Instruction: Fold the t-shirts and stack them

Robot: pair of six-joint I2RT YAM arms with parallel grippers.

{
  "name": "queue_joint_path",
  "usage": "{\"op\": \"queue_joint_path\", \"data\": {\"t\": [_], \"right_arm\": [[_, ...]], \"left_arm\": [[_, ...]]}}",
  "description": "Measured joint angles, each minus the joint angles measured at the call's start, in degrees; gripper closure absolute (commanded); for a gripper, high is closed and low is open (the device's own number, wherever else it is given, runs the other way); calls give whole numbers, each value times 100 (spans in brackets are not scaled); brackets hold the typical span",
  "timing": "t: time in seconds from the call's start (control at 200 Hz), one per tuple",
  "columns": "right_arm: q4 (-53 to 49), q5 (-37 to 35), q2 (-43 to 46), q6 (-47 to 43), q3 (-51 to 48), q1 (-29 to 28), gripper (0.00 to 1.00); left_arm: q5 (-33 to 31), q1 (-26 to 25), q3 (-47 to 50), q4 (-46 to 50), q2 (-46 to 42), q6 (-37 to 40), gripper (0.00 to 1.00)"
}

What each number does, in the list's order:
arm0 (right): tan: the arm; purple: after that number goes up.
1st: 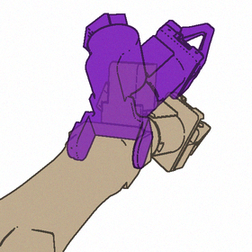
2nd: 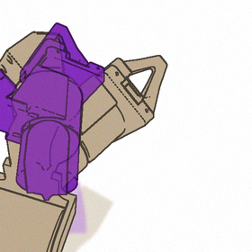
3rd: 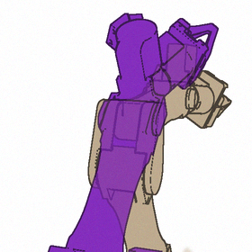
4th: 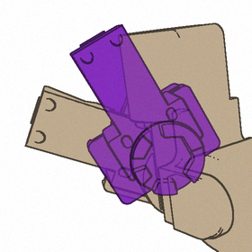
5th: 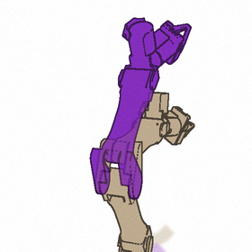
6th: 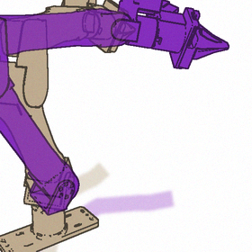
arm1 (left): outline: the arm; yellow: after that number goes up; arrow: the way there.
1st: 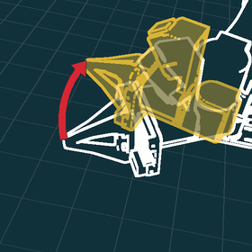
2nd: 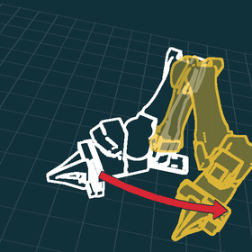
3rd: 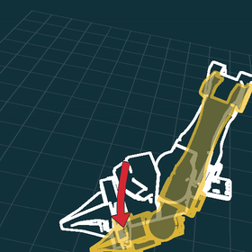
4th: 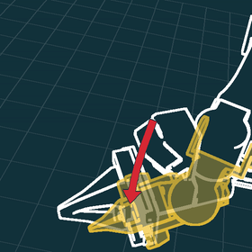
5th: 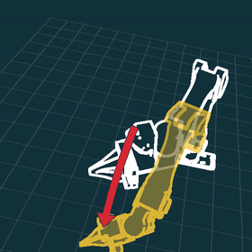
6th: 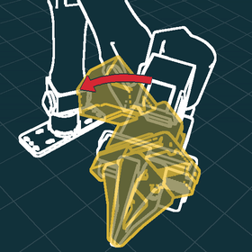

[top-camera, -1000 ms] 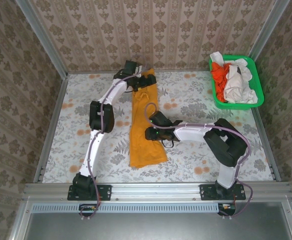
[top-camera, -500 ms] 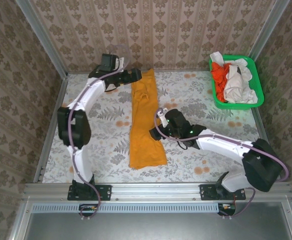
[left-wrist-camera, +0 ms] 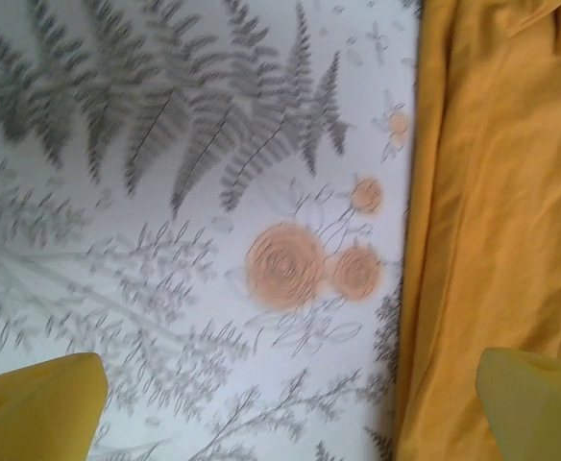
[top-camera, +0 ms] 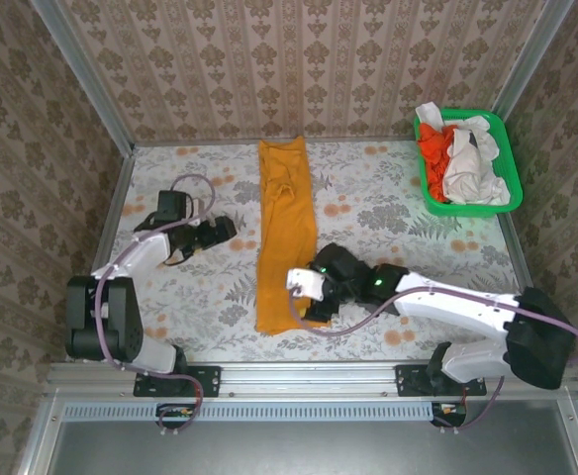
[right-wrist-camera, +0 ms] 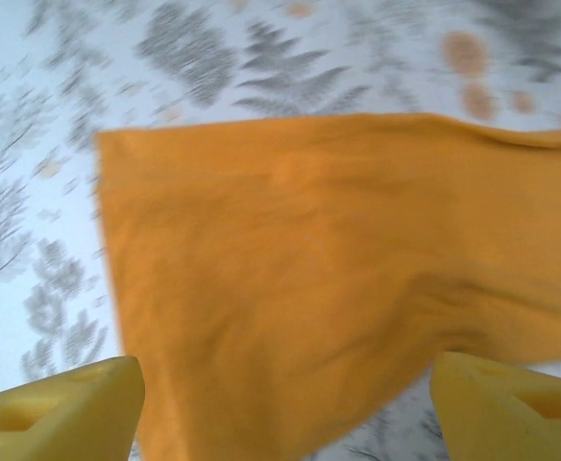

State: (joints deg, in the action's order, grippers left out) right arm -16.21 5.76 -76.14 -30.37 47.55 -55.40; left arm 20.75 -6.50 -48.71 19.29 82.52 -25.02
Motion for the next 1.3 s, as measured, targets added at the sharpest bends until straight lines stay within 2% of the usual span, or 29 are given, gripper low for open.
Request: {"op": "queue_joint_path", "data": {"t": [0.17,0.33,0.53,0.57,0.68,0.82,1.04,1.195,1.3], "right_arm": [[-181,-140,-973,-420,358,-564,28],[-179,-236,-1683,-573,540,-599,32],[-85,-393,-2247,-710,675,-599,42],[-81,-376,-2299,-723,691,-599,48],[-70,-385,-2326,-767,713,-621,76],[-31,-560,-2326,-739,717,-610,100],[-345,-686,-1965,-710,715,-586,100],[-778,-669,-1370,-675,715,-525,100],[-1204,-544,-1010,-671,717,-420,100]], "left_arm": [[7,181,339,-11,-472,-26,0],[11,295,376,-7,-560,-26,0],[44,391,424,-7,-632,-24,0],[46,400,442,-9,-640,-24,0],[42,404,496,-2,-667,-24,0],[42,402,518,31,-774,-20,0],[-155,153,463,192,-1150,212,0],[-284,-398,103,284,-1451,946,0],[-188,-494,-166,498,-1683,1696,0]]}}
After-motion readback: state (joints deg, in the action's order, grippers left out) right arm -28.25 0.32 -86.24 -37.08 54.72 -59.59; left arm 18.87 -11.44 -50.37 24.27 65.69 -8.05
